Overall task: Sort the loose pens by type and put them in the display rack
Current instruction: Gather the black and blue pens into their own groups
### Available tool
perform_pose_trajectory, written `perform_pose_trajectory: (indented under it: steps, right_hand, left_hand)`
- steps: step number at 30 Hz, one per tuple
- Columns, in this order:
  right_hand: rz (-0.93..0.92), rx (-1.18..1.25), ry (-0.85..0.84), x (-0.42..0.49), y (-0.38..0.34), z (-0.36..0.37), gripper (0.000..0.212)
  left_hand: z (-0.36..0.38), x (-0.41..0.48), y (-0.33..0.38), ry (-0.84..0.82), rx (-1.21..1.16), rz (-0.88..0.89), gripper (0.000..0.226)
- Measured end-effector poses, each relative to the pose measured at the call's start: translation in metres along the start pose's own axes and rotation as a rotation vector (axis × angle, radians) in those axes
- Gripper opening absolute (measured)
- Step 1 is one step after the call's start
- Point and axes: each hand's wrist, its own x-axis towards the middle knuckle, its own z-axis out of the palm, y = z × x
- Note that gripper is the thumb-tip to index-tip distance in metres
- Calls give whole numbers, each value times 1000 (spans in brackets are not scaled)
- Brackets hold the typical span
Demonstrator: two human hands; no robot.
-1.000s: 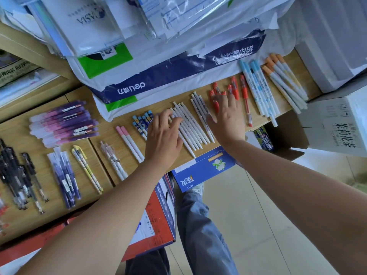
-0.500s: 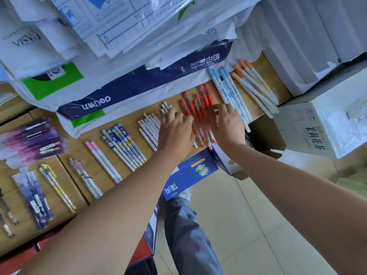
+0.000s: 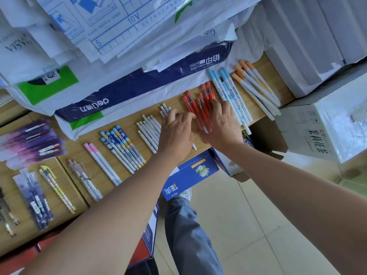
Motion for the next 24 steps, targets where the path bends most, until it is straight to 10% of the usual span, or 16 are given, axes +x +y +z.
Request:
perform_pose_trajectory:
  steps: [15, 24]
  right_hand:
    - [82, -138, -23, -3, -15, -2, 103]
    - [-264, 92, 33, -10, -72, -4, 52]
  left_hand:
    - [-14, -16, -11, -102, 6, 22, 47]
    - [-44, -54, -44, 8, -51, -117, 34]
